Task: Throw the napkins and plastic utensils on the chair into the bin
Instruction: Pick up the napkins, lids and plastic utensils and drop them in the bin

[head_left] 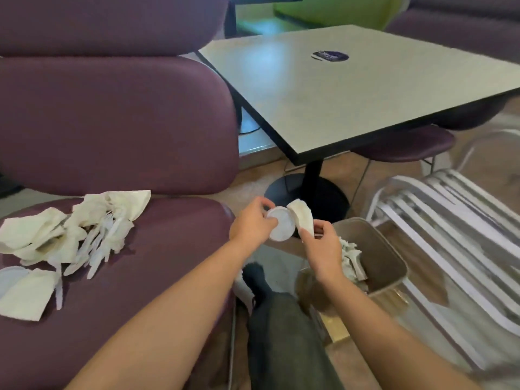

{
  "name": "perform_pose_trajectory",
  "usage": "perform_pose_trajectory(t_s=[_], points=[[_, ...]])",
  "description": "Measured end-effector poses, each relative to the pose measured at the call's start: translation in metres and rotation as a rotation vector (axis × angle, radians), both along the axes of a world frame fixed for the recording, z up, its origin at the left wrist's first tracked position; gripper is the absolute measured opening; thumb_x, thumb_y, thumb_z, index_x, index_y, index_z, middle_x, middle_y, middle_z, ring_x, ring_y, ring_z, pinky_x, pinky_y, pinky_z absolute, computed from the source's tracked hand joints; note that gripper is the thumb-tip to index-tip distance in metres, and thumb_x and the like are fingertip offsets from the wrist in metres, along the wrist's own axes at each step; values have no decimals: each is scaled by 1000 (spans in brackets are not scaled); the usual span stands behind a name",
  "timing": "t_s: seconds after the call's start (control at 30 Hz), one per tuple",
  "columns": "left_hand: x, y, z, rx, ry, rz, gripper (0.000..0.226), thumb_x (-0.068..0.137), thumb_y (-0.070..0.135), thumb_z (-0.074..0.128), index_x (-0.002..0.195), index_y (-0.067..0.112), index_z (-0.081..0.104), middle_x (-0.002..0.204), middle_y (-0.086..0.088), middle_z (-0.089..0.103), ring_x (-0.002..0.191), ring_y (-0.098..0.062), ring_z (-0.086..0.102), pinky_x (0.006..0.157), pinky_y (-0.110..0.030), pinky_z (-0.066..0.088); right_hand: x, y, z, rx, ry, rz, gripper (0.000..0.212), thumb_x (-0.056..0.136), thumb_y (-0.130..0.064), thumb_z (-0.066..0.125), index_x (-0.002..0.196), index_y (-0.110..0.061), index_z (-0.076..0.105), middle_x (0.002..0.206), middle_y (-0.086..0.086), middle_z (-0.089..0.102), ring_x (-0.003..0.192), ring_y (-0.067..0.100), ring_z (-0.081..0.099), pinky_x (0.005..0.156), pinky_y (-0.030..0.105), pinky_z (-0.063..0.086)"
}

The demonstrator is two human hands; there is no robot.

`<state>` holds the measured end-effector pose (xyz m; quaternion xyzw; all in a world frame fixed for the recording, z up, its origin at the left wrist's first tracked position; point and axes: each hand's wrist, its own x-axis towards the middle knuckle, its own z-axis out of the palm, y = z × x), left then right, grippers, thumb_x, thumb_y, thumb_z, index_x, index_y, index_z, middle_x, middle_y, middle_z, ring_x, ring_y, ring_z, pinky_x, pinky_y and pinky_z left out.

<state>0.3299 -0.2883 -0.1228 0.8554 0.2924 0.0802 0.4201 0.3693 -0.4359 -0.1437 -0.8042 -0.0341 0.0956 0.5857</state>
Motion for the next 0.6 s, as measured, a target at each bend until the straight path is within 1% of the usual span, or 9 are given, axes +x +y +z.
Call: perform_pose_trajectory(t_s=[0.07, 0.1, 0.17, 0.27, 0.37, 0.43, 0.5, 0.53, 0.6], points=[[20, -25, -8, -16, -11, -44, 29, 83, 18, 65, 105, 31, 53, 88, 9, 59, 82, -14, 59, 59, -23, 44, 12, -25, -5, -3, 10, -65, 20, 89, -15, 64, 109, -14, 60, 102, 3, 65, 87, 14, 58, 63, 17, 41], [28, -35, -12, -25, -16, -64, 30, 83, 17, 66, 107, 29, 54, 86, 9, 60, 82, -14, 60, 60, -24, 45, 17, -36, -6, -2, 19, -93, 19, 89, -13, 64, 107, -13, 61, 100, 3, 65, 85, 13, 58, 62, 15, 40], [43, -58, -21, -33, -15, -107, 33, 82, 15, 68, 110, 27, 55, 84, 6, 64, 80, -14, 62, 66, -31, 53, 29, -58, -12, -26, 36, -140, 20, 90, -13, 63, 109, -11, 61, 98, 1, 63, 85, 13, 57, 62, 15, 38], [63, -89, -37, -39, 9, -163, 36, 83, 15, 70, 113, 28, 56, 85, 4, 67, 80, -14, 64, 71, -38, 58, 45, -85, -23, -99, 78, -204, 22, 91, -14, 63, 112, -10, 60, 98, 1, 61, 84, 14, 56, 64, 24, 39], [81, -115, -56, -42, 43, -170, 34, 84, 15, 69, 112, 26, 55, 97, 1, 68, 88, -18, 65, 74, -36, 56, 59, -106, -38, -198, 87, -240, 22, 91, -16, 63, 112, -9, 62, 103, 7, 66, 84, 19, 61, 70, 28, 44], [88, -129, -67, -61, 66, -155, 35, 85, 19, 69, 116, 24, 54, 109, -1, 67, 98, -20, 64, 80, -32, 53, 65, -116, -50, -274, 96, -202, 26, 92, -19, 61, 115, -9, 64, 112, 10, 66, 86, 20, 63, 73, 30, 51], [94, -141, -74, -106, 94, -159, 48, 86, 26, 70, 130, 18, 52, 123, -3, 64, 112, -21, 60, 92, -30, 48, 68, -123, -59, -341, 135, -138, 37, 92, -22, 60, 126, -9, 61, 124, 12, 62, 101, 26, 63, 91, 37, 52], [96, -145, -75, -135, 110, -163, 57, 87, 31, 70, 137, 14, 49, 129, -5, 61, 118, -21, 58, 99, -30, 45, 68, -124, -62, -365, 152, -111, 40, 92, -22, 60, 130, -10, 59, 125, 14, 61, 105, 29, 63, 95, 39, 50], [95, -145, -73, -181, 128, -156, 64, 89, 36, 67, 143, 14, 43, 137, -4, 56, 125, -21, 54, 105, -32, 41, 68, -123, -65, -400, 144, -57, 45, 90, -23, 58, 133, -12, 57, 120, 16, 64, 97, 30, 64, 88, 38, 51]])
